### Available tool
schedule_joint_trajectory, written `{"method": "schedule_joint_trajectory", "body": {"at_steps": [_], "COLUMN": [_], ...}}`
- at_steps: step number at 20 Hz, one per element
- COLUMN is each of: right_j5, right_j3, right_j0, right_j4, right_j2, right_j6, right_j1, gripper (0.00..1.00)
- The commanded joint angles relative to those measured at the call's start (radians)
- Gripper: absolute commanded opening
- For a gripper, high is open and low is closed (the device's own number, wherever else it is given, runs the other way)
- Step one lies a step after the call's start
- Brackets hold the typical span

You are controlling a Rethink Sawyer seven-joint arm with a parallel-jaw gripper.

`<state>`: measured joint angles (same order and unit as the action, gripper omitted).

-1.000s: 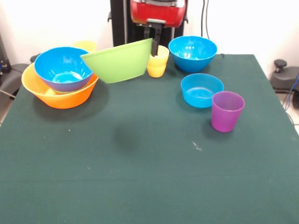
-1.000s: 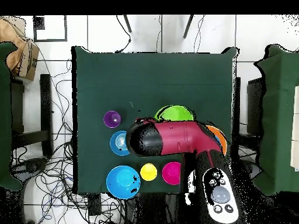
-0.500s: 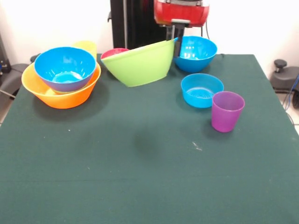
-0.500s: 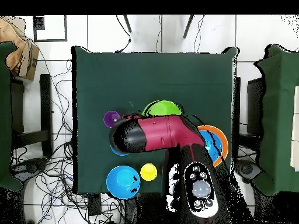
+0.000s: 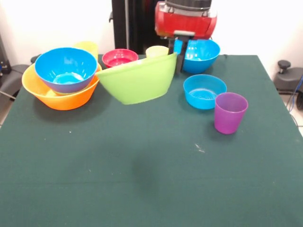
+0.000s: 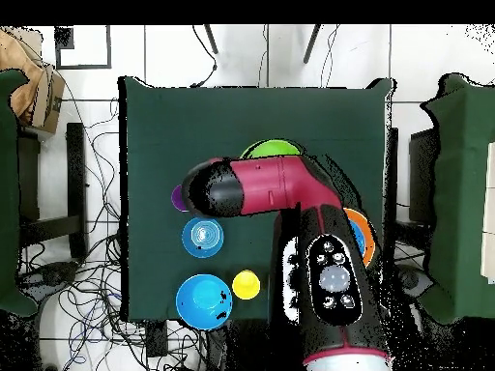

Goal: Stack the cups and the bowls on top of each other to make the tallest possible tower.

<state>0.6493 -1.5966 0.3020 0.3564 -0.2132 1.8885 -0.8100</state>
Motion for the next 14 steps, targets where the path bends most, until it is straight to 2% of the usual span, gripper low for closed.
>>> {"method": "schedule_joint_trajectory", "body": {"at_steps": [1, 10, 14], "right_j5": [0.204, 0.349, 0.434], "right_j3": [0.319, 0.664, 0.731], "right_j0": [0.045, 0.039, 0.023], "right_j4": [0.034, 0.079, 0.086], "right_j2": [-0.083, -0.125, -0.153], "right_j6": [-0.162, -0.264, -0.345], "right_j1": [0.167, 0.346, 0.38], "gripper": [0.0, 0.0, 0.0]}}
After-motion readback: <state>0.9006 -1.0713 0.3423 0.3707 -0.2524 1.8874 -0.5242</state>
